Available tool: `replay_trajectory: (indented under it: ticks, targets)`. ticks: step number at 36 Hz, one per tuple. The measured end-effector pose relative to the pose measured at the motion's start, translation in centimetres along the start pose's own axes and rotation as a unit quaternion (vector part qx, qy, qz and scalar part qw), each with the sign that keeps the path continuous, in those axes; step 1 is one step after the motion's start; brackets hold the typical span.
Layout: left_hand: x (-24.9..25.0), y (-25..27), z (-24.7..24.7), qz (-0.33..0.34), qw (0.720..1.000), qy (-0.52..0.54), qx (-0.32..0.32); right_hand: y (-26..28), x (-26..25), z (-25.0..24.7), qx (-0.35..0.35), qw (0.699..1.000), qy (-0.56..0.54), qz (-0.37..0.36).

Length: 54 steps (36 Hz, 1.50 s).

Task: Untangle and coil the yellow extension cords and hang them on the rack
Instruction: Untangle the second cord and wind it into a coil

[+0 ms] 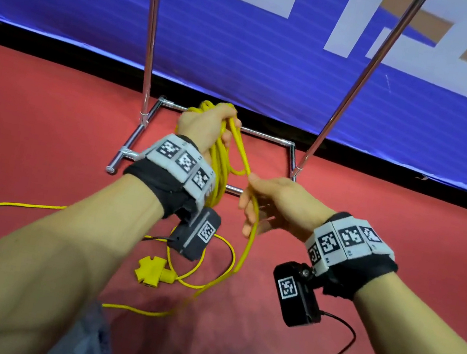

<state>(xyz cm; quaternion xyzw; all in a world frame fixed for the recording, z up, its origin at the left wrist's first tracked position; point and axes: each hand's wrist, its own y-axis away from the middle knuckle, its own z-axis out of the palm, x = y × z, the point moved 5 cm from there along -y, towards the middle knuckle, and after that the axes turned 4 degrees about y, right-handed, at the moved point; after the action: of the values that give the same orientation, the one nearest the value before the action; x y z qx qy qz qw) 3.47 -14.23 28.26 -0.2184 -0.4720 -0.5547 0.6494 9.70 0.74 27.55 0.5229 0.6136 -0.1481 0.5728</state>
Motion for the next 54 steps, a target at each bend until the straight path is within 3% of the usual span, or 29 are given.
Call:
replay_trajectory:
  ticks: [3, 7, 11, 15, 17, 20, 24, 28, 38, 43, 47, 54]
  targets:
    - [0.9, -1.0, -1.2, 0.004, 0.999, 0.041, -0.002, 0.1, 0.1, -0.3, -0.003, 1.000, 0.011, -0.006]
    - [1.0, -1.3, -1.4, -0.016, 0.999, 0.009, -0.031, -0.3, -1.2, -0.8, 0.049, 0.996, 0.017, -0.067]
    - [0.1, -0.3, -0.4, -0.057, 0.991, -0.049, -0.111, -0.6, -2.9, -1.4, 0.119, 0.986, 0.011, -0.113]
    - [-0.9, 1.2, 0.8, -0.095, 0.971, -0.082, -0.204, -1.0, -3.7, -0.9, 0.116, 0.986, 0.007, -0.118]
    - [-1.1, 1.2, 1.0, -0.094, 0.969, -0.078, -0.215, -1.0, -3.6, -0.7, 0.116, 0.986, 0.013, -0.117]
    - [-1.1, 0.9, 1.1, -0.083, 0.976, -0.060, -0.190, -0.7, -3.2, -0.8, 0.115, 0.987, 0.020, -0.112]
    - [-0.3, 0.0, 0.9, -0.058, 0.989, -0.008, -0.134, 0.4, -1.3, -0.5, 0.050, 0.996, -0.037, -0.059]
    - [0.0, -0.6, 0.2, -0.034, 0.996, -0.013, -0.086, 1.2, -0.9, -1.0, 0.032, 0.996, -0.052, -0.064]
    - [-1.8, 2.2, 1.5, -0.042, 0.981, -0.113, -0.150, 0.2, -3.5, -1.1, 0.075, 0.989, -0.013, -0.125]
    - [-1.9, 2.4, 1.6, -0.052, 0.984, -0.107, -0.130, 0.1, -2.6, -0.8, 0.066, 0.993, -0.042, -0.094]
    - [-0.6, 1.5, 1.4, -0.021, 0.993, -0.072, -0.096, 0.6, -0.6, -0.6, 0.027, 0.997, -0.042, -0.055]
    - [0.5, 0.5, 0.5, 0.005, 0.998, -0.022, -0.052, 1.1, -1.1, -1.2, 0.065, 0.992, -0.002, -0.104]
